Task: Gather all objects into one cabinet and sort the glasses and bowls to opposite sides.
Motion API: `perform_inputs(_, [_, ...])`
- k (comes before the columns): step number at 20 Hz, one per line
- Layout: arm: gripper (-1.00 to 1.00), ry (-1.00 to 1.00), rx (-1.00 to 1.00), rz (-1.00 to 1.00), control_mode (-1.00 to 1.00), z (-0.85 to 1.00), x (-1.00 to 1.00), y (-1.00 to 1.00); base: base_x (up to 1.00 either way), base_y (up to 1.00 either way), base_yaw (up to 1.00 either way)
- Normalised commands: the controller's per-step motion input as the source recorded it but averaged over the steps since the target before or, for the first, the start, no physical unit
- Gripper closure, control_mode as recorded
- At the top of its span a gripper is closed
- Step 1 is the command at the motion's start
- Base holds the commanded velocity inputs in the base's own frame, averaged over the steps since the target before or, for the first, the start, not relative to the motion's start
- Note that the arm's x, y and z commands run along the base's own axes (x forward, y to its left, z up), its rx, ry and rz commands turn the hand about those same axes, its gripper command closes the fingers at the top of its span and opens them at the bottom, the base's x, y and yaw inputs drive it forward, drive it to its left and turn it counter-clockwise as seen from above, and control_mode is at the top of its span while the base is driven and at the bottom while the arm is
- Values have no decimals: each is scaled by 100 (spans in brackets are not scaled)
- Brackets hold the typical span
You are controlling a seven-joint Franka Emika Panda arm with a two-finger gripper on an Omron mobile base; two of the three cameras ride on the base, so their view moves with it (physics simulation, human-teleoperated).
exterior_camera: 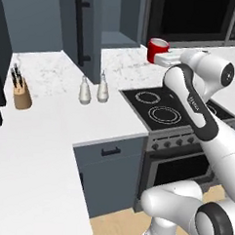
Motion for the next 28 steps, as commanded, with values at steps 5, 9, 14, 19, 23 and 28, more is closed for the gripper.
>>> perform_inputs(5, [100, 0, 0, 0, 100, 0, 0, 0, -8, -40, 37])
perform_inputs(9, [100, 0, 0, 0, 100, 0, 0, 0, -18, -52, 39])
perform_inputs(14, [100, 0, 0, 0, 100, 0, 0, 0, -28, -58, 33])
perform_inputs(19, [100, 0, 0, 0, 100, 0, 0, 0, -53, -57, 26])
perform_inputs(23, [100, 0, 0, 0, 100, 0, 0, 0, -99, -46, 15])
perform_inputs(28, [100, 0, 0, 0, 100, 0, 0, 0, -100, -6, 15])
